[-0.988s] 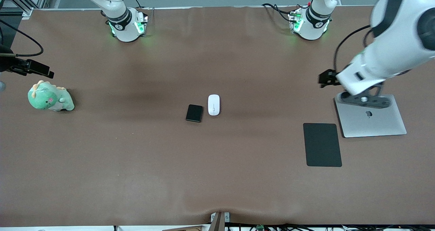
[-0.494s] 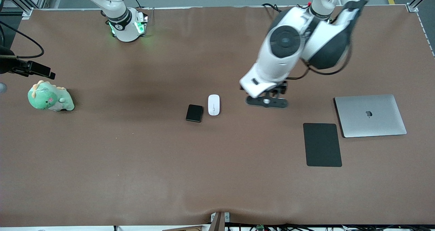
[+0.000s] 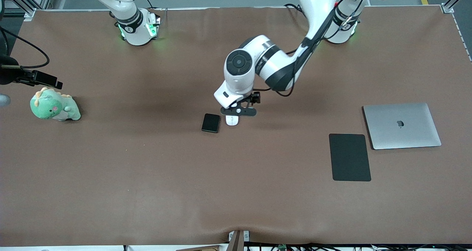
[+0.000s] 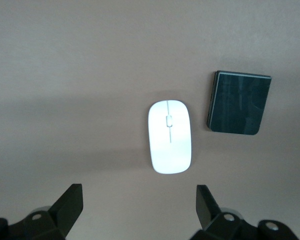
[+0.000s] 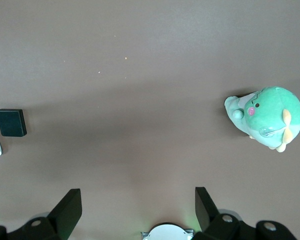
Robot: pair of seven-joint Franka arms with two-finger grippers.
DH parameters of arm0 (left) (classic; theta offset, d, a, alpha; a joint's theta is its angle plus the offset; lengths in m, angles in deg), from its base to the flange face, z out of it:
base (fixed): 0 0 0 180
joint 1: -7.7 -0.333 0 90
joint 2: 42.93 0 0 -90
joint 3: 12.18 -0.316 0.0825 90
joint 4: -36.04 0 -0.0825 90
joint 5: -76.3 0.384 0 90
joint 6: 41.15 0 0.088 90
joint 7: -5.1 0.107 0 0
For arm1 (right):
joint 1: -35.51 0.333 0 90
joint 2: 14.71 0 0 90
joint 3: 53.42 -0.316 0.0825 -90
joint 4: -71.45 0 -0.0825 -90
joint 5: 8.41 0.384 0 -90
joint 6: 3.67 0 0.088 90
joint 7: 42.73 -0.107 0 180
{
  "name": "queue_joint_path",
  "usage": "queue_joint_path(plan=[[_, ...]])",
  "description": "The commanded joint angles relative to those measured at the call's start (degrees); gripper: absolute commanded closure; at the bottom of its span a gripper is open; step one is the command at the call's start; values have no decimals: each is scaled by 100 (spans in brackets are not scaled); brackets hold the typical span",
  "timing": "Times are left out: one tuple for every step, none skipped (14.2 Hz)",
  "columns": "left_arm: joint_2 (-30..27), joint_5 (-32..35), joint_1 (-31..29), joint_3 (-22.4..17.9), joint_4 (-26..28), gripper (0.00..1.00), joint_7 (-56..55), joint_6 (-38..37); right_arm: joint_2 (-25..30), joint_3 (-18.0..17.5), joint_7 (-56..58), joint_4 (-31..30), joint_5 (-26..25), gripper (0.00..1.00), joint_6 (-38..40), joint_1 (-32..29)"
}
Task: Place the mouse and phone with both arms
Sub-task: 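Grasp the white mouse with the left gripper while the right gripper reaches out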
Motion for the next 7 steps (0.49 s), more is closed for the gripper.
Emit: queue_joint_path(plan=[[267,-28,152,-60,-207,0,-57,103,-125,78,19,190,131,0,83,118],[372,-28,231,-78,-207,0,-75,173,-125,78,-7,190,131,0,83,136],[434,-37,249,-87,-207,0,-188,365,-125,78,-7,190,131,0,83,162],[531,-46,284,-78,-207,0,-442,585,-143,78,-7,181,140,0,83,163],[636,-28,328,-78,-207,0,-610,769,-195,78,-7,172,140,0,83,163],[741,-2,406,-95,-198,0,-637,919,-222,78,-7,172,140,0,83,163],[830,76,442,-104,-189,0,-646,1025,-274,78,-7,172,166,0,75,171]])
